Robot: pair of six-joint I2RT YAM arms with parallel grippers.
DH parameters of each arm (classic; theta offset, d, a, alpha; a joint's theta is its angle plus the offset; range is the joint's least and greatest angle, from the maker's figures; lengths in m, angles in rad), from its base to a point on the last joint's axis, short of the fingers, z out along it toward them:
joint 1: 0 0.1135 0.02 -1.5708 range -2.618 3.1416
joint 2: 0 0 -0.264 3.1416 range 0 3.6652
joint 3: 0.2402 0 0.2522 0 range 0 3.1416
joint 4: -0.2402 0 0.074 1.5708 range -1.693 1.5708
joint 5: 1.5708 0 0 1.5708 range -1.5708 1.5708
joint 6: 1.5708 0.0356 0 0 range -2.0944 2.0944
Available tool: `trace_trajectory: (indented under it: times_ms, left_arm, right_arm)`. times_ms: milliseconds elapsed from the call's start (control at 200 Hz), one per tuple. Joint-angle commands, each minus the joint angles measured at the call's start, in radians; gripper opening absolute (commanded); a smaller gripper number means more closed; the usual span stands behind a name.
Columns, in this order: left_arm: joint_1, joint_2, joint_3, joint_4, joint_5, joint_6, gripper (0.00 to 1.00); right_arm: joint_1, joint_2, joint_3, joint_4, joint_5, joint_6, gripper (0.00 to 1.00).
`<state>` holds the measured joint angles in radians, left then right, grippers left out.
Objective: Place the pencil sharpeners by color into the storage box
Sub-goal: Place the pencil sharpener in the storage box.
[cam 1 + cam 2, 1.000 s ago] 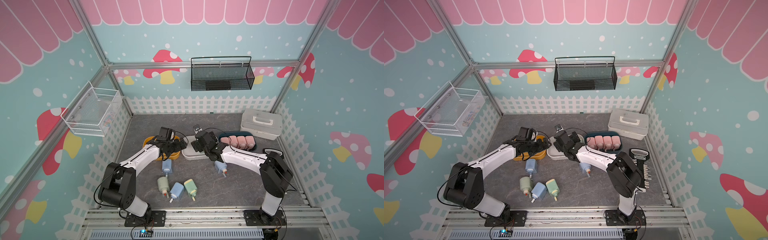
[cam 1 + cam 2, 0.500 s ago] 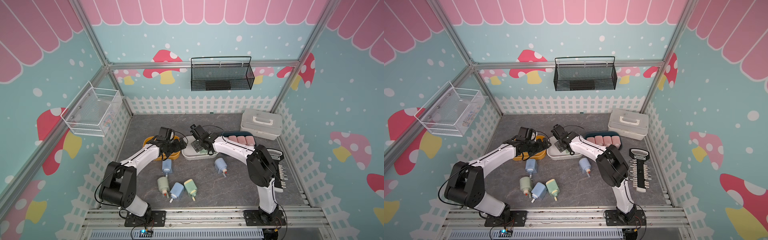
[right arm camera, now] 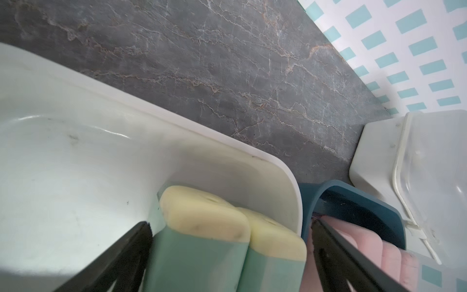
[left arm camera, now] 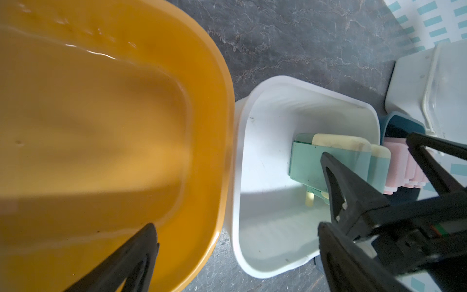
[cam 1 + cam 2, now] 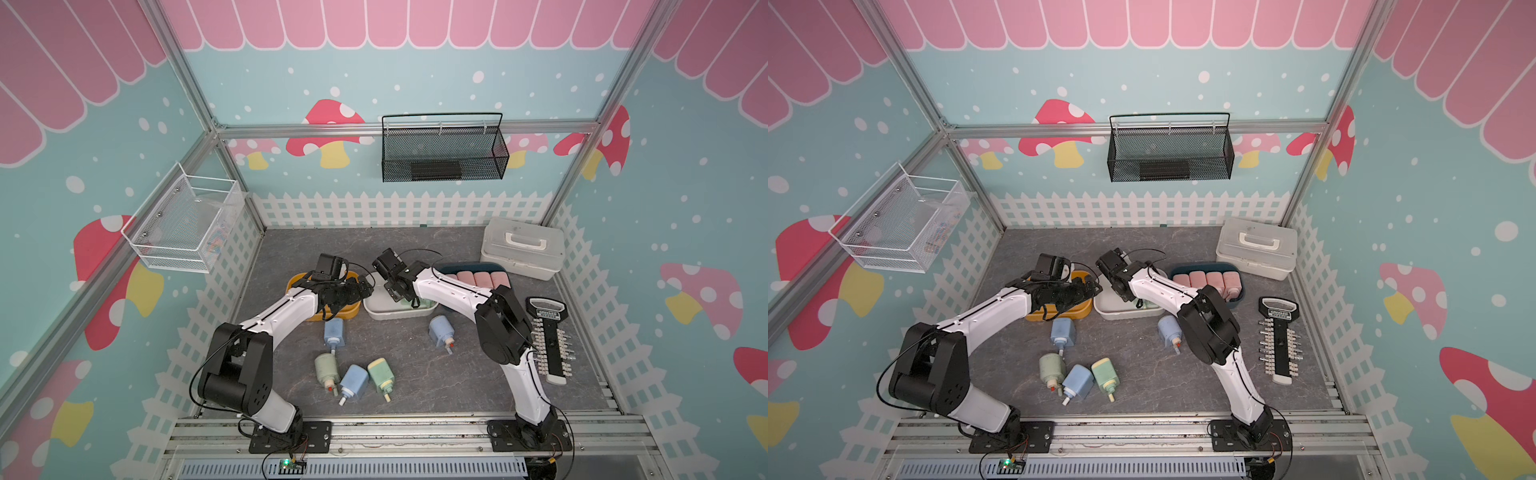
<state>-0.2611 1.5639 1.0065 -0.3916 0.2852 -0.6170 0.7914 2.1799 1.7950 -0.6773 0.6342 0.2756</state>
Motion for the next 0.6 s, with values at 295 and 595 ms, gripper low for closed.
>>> trace_trajectory:
  times_ms: [295,595]
  left_arm:
    - [0.008,0.014,0.026,-0.004,0.016,0.002,0.99]
    - [0.008,0.063,0.072,-0.004,0.040,0.006,0.99]
  right_arm:
    - [0.004,0.011,0.018,-0.051,-0.070,-0.026,0.98]
    - [0.003,-0.029,-0.031,-0.033,-0.059,-0.035,0.98]
